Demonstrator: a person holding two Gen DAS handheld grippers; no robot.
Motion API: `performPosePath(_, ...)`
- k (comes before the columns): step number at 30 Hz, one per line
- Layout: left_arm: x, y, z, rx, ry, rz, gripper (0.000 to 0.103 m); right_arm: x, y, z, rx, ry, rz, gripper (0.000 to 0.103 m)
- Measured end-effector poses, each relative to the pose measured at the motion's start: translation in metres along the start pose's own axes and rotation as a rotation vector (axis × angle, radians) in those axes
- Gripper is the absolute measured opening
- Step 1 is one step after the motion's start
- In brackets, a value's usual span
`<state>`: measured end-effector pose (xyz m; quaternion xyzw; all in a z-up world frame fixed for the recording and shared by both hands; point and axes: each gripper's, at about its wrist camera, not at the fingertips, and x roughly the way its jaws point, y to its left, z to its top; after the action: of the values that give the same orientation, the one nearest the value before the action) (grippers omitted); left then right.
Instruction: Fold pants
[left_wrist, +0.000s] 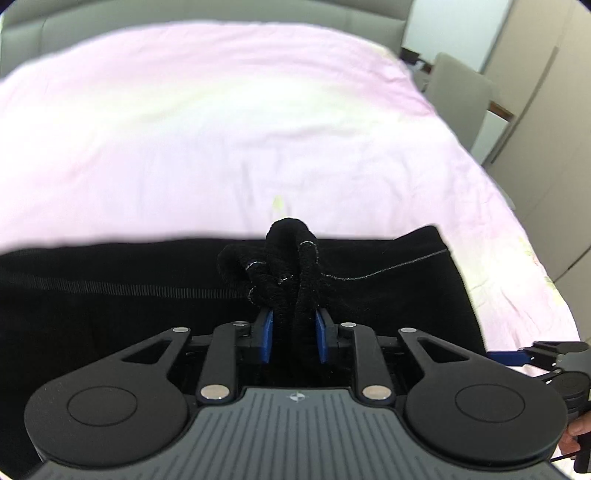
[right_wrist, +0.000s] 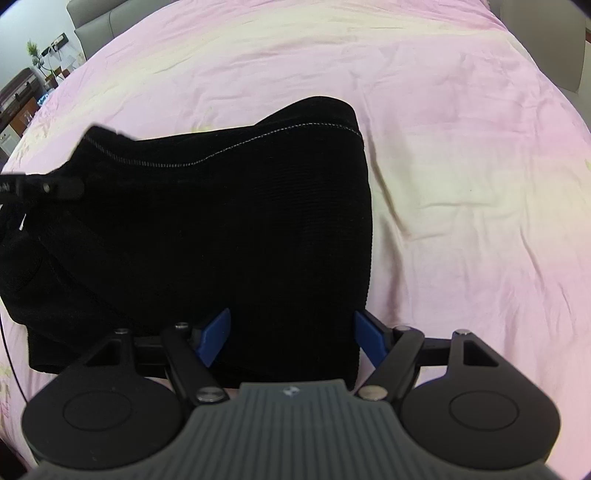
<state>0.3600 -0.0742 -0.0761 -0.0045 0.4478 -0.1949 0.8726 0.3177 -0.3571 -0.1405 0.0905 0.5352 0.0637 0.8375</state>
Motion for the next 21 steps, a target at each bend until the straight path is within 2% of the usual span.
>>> performPosePath(3,-0.005,0.009,0.008,0.031,0.002,0.047,0.025,-0.003,0.006,0.001,0.015,-0.003,0.041,0.071)
performPosePath(5,0.007,0.025,0.003,0.015,0.053,0.067,0.025,-0.004,0.015,0.002,-0.01,-0.005,0.063,0.071)
performPosePath(8,0.037,0.044,-0.016,-0.014,0.119,0.083,0.025,0.004,0.028,0.003,-0.059,0.011,0.04,0.072)
performPosePath(13,0.053,0.047,-0.025,-0.002,0.129,0.076,0.028,-0.009,0.028,0.011,-0.089,-0.004,0.02,0.069)
performPosePath(15,0.046,0.048,-0.022,0.016,0.145,0.064,0.033,-0.019,0.023,0.021,-0.088,-0.02,0.002,0.062)
performPosePath(17,0.038,0.041,-0.014,0.057,0.144,0.085,0.039,-0.024,0.017,0.036,-0.077,-0.031,-0.023,0.046)
performPosePath(18,0.032,0.039,-0.011,0.084,0.125,0.099,0.039,-0.024,0.014,0.044,-0.074,-0.04,-0.043,0.043)
performPosePath(20,0.022,0.031,-0.002,0.132,0.071,0.132,0.039,-0.021,0.012,0.06,-0.083,-0.06,-0.076,0.026)
performPosePath(21,0.019,0.029,0.003,0.133,0.048,0.129,0.039,-0.019,0.011,0.069,-0.092,-0.074,-0.095,0.022)
